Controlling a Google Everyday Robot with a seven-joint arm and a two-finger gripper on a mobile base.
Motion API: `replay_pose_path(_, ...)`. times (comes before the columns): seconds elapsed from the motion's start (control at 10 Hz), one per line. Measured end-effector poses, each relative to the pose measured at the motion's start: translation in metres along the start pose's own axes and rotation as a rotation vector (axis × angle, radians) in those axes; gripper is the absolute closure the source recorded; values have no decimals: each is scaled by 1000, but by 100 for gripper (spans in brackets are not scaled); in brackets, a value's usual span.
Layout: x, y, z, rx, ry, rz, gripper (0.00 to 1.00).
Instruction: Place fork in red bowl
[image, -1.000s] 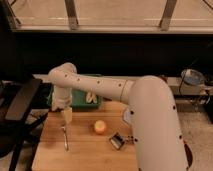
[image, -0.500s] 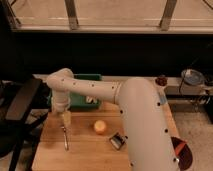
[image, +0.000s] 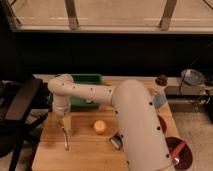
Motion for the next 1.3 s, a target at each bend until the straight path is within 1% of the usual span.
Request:
replay_pose_path(0.3,6,6,10,-13,-20,20,29)
replay_pose_path(0.6,13,10,14,-13,-35,39,29)
replay_pose_path(0.7,13,10,14,-7,-40,44,29)
replay_pose_path(0.8,15,12,15,-8,-48,50,30)
replay_pose_path(1.1,17,17,17,-8,-50,55,55)
replay_pose_path(1.3,18,16,16,-5,-51,56,78)
